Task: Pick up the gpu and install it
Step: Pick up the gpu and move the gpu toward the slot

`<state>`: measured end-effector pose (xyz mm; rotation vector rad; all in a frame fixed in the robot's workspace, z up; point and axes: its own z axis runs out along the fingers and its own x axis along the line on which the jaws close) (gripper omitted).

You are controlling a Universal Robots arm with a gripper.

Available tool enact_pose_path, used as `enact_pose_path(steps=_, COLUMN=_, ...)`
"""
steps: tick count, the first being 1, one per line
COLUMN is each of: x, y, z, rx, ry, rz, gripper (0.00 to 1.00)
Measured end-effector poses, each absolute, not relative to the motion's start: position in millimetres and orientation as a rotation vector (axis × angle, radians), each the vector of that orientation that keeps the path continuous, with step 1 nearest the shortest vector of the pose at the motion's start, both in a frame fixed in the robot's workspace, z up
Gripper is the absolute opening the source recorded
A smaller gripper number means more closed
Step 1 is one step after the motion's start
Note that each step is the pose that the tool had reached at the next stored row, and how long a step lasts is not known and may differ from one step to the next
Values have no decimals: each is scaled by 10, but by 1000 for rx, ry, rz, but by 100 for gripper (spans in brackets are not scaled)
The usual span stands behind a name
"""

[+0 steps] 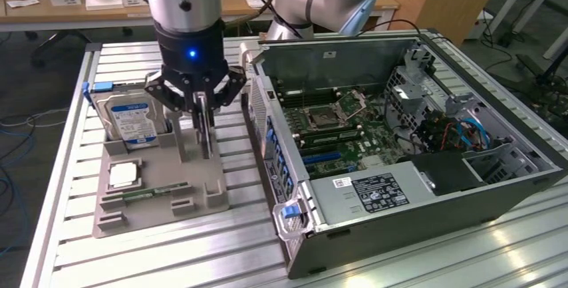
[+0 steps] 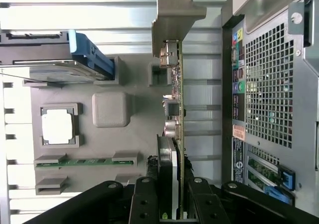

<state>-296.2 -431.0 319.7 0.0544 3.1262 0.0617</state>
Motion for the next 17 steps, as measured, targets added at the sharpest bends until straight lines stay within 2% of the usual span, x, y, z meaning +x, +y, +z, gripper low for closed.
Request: enact_pose_path(steps=17, x=-2963, y=-4310, z=3673, rx=54, ry=3126, rz=62, gripper=28)
